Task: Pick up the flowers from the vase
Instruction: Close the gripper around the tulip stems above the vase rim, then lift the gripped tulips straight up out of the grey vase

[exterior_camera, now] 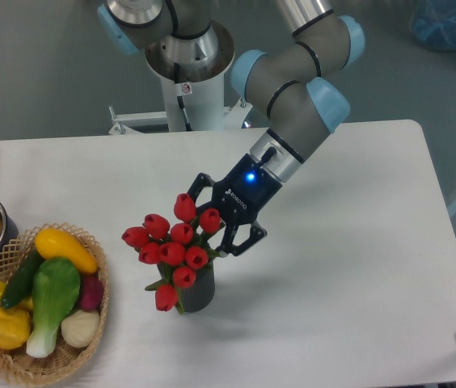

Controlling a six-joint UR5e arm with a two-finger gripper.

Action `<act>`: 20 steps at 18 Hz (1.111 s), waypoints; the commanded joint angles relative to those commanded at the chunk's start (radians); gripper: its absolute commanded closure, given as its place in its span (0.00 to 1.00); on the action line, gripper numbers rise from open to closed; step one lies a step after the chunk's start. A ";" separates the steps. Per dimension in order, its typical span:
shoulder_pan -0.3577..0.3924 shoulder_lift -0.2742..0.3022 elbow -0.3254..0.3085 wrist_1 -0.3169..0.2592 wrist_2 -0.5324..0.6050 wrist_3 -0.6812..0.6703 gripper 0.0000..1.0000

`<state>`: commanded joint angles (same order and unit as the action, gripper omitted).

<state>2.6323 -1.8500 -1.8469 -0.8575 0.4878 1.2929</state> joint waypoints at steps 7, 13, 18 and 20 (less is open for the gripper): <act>0.023 0.002 0.002 0.000 -0.067 0.040 1.00; 0.040 0.020 0.006 -0.002 -0.152 0.028 1.00; 0.083 0.060 0.017 -0.003 -0.247 -0.010 1.00; 0.094 0.071 0.017 -0.005 -0.262 -0.026 1.00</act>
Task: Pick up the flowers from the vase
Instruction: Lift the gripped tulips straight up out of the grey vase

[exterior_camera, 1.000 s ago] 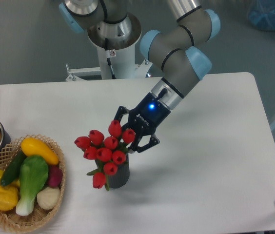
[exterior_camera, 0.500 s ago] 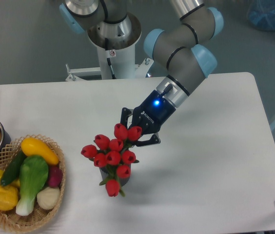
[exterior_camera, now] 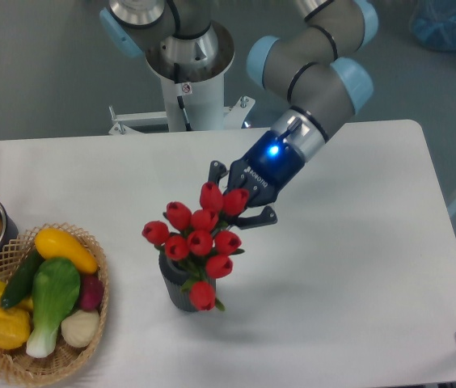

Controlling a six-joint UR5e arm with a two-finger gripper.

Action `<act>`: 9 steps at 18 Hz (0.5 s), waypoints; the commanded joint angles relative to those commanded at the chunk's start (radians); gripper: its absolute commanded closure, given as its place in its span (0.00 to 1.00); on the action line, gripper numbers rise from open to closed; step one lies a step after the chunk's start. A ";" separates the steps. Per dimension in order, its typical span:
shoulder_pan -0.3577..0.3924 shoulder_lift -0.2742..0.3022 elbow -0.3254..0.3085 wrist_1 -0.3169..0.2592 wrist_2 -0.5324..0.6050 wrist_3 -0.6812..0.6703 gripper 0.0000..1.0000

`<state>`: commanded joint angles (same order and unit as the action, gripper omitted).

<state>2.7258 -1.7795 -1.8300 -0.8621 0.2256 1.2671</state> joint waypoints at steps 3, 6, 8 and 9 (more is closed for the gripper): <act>0.006 0.011 0.002 0.000 -0.020 -0.028 1.00; 0.021 0.025 0.002 0.000 -0.063 -0.064 1.00; 0.032 0.032 0.006 0.000 -0.090 -0.075 1.00; 0.038 0.034 0.009 0.000 -0.104 -0.084 1.00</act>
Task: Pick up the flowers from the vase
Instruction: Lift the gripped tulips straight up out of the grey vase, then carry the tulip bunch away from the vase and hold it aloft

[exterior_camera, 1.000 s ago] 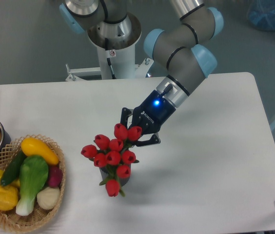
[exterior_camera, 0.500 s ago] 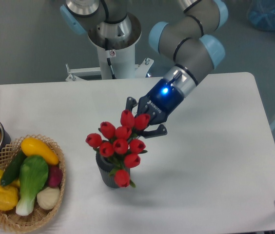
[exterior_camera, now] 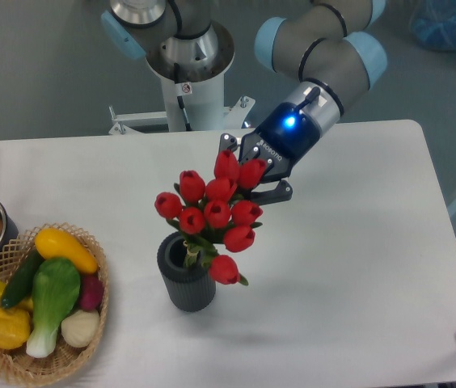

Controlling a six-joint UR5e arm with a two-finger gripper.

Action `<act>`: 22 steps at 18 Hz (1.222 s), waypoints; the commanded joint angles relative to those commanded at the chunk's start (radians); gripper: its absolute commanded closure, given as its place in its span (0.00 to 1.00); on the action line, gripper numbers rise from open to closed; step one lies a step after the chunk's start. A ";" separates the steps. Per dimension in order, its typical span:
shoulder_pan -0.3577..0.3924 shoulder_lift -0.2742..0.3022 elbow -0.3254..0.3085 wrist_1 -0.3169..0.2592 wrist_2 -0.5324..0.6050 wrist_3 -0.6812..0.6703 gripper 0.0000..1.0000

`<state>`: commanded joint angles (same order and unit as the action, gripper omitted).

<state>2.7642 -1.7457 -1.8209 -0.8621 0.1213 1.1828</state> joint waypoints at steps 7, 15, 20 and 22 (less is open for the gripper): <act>0.048 0.028 0.014 0.000 -0.087 -0.069 1.00; 0.087 0.032 0.048 0.005 -0.140 -0.069 1.00; 0.153 0.031 0.089 0.009 -0.102 -0.023 1.00; 0.164 0.023 0.113 0.009 -0.053 0.018 1.00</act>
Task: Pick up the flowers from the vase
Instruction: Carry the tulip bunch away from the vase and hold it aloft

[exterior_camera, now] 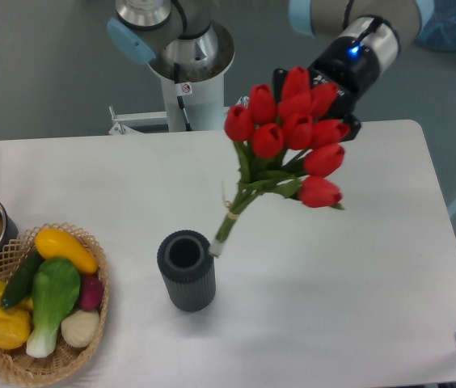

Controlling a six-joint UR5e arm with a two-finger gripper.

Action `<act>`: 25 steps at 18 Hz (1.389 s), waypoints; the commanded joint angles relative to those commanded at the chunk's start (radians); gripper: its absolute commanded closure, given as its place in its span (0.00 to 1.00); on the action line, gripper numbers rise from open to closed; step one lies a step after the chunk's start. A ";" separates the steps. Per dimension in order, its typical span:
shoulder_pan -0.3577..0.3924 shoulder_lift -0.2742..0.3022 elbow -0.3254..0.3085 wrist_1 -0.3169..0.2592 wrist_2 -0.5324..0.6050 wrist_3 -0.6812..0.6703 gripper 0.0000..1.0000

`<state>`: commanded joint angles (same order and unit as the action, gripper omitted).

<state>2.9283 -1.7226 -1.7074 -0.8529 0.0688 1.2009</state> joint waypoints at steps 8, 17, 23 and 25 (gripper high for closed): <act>0.008 -0.046 0.029 -0.005 0.241 0.225 1.00; 0.087 -0.069 0.014 -0.009 0.345 0.249 1.00; 0.040 -0.031 0.008 -0.069 0.782 0.200 1.00; 0.014 -0.015 0.005 -0.093 0.891 0.200 1.00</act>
<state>2.9423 -1.7381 -1.7027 -0.9463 0.9597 1.4005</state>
